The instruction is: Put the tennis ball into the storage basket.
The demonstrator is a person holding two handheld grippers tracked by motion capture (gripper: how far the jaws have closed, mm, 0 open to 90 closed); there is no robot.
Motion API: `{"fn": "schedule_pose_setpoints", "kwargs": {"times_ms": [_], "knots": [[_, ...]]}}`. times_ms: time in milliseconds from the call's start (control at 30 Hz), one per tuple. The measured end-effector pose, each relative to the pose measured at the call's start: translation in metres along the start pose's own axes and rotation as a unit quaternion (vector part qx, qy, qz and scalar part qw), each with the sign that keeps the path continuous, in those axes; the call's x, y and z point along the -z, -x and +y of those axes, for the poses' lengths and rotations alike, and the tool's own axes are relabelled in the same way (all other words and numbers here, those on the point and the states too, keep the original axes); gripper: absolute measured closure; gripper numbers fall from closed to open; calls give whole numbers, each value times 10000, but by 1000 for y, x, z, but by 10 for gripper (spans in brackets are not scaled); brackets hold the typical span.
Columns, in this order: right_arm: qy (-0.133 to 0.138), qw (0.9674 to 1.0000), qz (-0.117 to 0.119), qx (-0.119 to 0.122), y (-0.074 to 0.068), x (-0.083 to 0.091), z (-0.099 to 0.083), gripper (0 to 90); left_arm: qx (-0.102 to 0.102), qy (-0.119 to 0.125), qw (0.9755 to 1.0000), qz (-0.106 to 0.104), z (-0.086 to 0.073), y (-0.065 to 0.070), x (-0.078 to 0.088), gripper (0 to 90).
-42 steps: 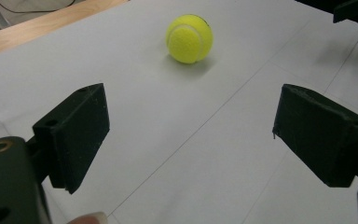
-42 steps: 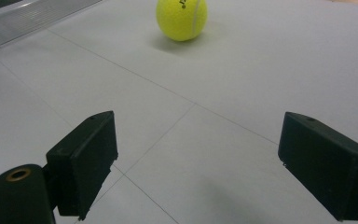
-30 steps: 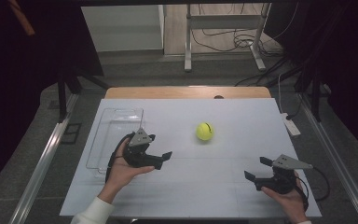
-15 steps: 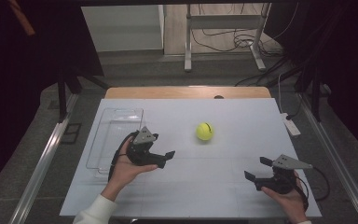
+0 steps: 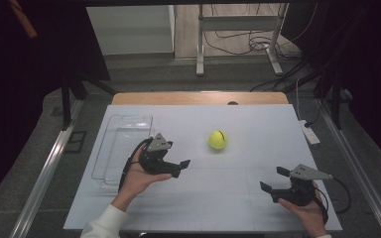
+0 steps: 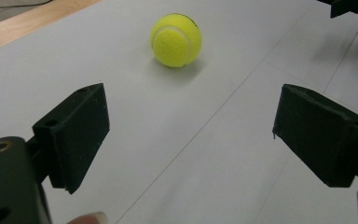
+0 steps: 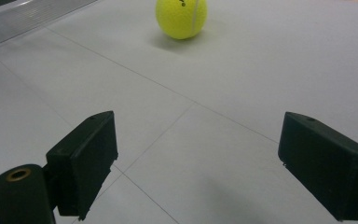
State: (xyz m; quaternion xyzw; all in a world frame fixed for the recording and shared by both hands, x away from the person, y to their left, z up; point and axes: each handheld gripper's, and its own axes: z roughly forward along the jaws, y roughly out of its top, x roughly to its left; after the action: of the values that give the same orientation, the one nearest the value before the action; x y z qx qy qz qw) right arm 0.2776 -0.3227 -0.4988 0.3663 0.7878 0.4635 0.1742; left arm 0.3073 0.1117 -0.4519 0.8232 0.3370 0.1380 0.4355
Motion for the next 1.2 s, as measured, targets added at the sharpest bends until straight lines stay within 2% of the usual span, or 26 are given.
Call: {"fn": "schedule_pose_setpoints", "kwargs": {"times_ms": [600,1200], "knots": [[-14,10000,-3,0,0,0,0,119,-58,-127,9999,-62,5,1,-12,111],[-34,10000,-6,-5,0,-1,0,119,-60,-286,9994,-205,20,0,-36,110]]}}
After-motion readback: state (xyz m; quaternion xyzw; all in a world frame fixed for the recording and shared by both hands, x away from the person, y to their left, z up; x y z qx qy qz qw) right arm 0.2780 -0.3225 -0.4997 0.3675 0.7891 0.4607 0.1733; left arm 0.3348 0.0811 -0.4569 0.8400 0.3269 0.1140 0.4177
